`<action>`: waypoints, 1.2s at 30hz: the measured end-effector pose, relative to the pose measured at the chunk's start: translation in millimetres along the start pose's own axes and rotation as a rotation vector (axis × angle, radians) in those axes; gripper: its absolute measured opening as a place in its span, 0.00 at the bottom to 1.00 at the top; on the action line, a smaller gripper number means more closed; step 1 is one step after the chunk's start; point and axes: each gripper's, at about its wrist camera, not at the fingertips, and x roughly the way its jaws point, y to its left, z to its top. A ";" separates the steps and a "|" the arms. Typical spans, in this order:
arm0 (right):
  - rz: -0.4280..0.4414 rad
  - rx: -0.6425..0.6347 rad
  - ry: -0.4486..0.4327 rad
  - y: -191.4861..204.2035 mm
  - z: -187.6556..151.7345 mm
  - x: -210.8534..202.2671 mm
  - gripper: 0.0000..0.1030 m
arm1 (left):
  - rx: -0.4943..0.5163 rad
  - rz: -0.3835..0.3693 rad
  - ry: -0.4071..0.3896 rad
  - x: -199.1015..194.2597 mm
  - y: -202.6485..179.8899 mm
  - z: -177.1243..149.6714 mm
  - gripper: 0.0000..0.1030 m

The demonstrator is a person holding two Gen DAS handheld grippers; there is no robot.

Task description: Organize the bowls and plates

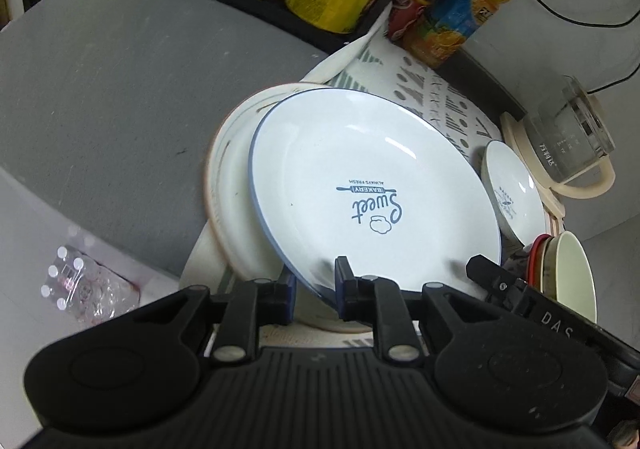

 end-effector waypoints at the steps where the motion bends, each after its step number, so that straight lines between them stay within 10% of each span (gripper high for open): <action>1: 0.003 0.001 0.003 0.4 -1.2 0.9 0.14 | -0.003 0.006 0.004 0.2 1.8 -0.8 0.17; 28: 0.002 0.063 0.091 9.3 -2.8 19.4 0.19 | 0.106 0.123 0.030 -7.7 27.4 28.6 0.20; 36: 0.044 0.058 0.018 11.3 14.6 -6.0 0.52 | 0.182 0.157 0.066 -11.5 16.2 49.3 0.34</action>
